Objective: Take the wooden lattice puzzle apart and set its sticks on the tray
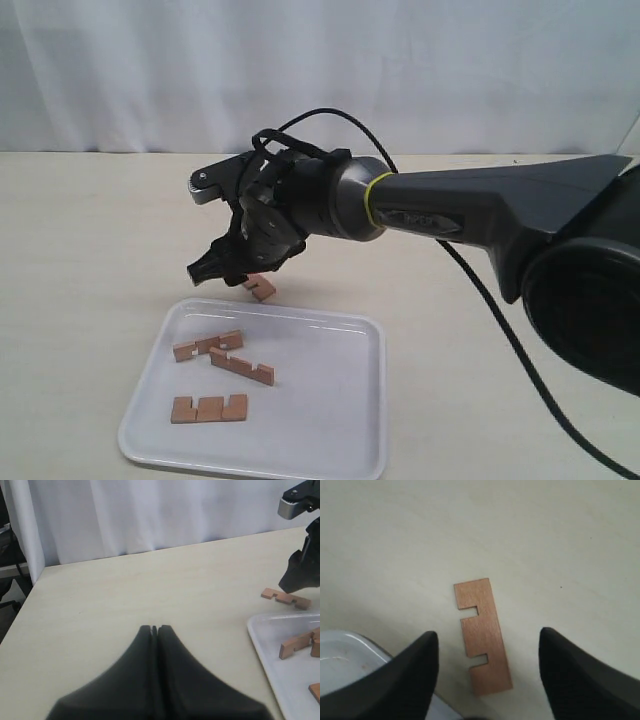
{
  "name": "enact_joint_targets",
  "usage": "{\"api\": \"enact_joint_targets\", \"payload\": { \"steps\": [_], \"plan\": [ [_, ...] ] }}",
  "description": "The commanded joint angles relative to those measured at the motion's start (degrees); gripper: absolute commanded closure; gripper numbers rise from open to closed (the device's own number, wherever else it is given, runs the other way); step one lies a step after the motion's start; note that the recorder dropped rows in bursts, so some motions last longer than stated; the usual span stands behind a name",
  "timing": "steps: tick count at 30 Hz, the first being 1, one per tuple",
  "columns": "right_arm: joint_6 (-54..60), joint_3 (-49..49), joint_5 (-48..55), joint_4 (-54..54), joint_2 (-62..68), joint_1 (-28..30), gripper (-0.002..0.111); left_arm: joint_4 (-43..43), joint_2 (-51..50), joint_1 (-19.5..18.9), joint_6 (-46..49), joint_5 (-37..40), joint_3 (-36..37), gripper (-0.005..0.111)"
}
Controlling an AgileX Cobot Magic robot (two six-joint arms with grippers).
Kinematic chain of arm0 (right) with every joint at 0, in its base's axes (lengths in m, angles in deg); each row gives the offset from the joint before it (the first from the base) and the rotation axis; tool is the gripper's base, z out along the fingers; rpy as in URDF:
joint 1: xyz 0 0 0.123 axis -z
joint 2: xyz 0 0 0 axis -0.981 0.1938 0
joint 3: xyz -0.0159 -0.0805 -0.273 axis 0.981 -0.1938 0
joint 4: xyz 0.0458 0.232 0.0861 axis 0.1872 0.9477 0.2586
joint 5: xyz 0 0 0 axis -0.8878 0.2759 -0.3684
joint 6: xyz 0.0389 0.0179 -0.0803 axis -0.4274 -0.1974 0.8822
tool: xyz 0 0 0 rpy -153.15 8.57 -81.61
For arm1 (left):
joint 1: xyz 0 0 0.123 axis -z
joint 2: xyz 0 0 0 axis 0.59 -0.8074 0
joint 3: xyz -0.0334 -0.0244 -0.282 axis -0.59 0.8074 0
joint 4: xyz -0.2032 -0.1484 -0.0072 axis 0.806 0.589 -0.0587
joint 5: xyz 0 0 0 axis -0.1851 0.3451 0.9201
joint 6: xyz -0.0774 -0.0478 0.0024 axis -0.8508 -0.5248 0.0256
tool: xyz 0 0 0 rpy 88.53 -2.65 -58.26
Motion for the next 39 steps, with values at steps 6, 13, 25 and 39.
{"api": "enact_joint_targets", "payload": {
  "steps": [6,13,25,39],
  "plan": [
    [-0.5,0.1,-3.7,0.0,2.7,1.7,0.048,-0.1,0.0,0.0,-0.5,-0.5,0.1,0.107],
    [-0.7,0.1,-5.0,0.0,4.3,2.2,0.048,-0.1,0.0,0.0,-0.5,-0.5,0.1,0.107],
    [-0.7,0.0,-6.0,2.0,5.9,2.1,0.095,-0.1,0.0,0.0,-0.5,-0.5,0.1,0.107],
    [2.3,0.0,-1.7,1.2,-4.0,2.1,0.104,-0.1,0.0,0.0,-0.5,-0.5,0.1,0.107]
  ]
}}
